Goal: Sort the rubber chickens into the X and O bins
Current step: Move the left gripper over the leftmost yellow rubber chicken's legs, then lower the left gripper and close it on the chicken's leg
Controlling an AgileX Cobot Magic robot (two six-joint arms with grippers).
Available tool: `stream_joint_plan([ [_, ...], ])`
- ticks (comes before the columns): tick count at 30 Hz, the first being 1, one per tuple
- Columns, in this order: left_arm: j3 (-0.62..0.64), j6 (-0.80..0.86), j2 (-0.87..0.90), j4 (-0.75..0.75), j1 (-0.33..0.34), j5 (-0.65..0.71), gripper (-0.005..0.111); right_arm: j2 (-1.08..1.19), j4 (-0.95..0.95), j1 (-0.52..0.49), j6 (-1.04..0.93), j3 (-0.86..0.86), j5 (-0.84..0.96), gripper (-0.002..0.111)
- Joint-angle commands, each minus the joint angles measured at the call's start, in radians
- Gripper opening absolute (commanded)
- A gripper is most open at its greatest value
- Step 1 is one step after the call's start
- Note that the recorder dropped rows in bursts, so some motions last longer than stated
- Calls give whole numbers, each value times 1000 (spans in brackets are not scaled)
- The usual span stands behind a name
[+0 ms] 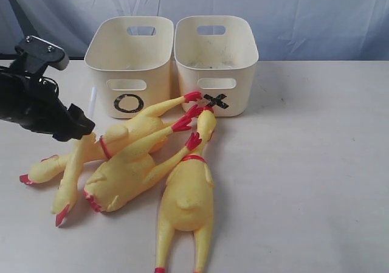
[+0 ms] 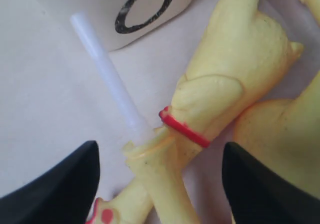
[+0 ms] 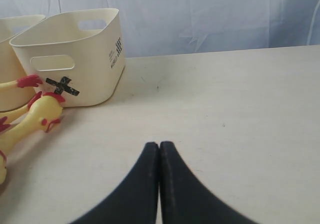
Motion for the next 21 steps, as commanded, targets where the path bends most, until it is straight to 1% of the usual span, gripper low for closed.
stream_joint_plan([
  [1,-6,-4,-68,26,-7,13,66,-5,-5,-5,-2,2,-6,0],
  [6,-6,-4,-103,42,-7,15,66,-5,-5,-5,-2,2,-6,0],
  [13,-6,-2,-105,180,-7,79,65,-5,-5,-5,-2,2,-6,0],
  [15,-6,0,-105,235,-7,89,65,-5,-5,-5,-2,2,-6,0],
  [18,-6,-4,-105,392,-7,119,65,-5,-5,-5,-2,2,-6,0],
  [21,-2,-4,-105,440,-7,135,65,-5,-5,-5,-2,2,-6,0],
])
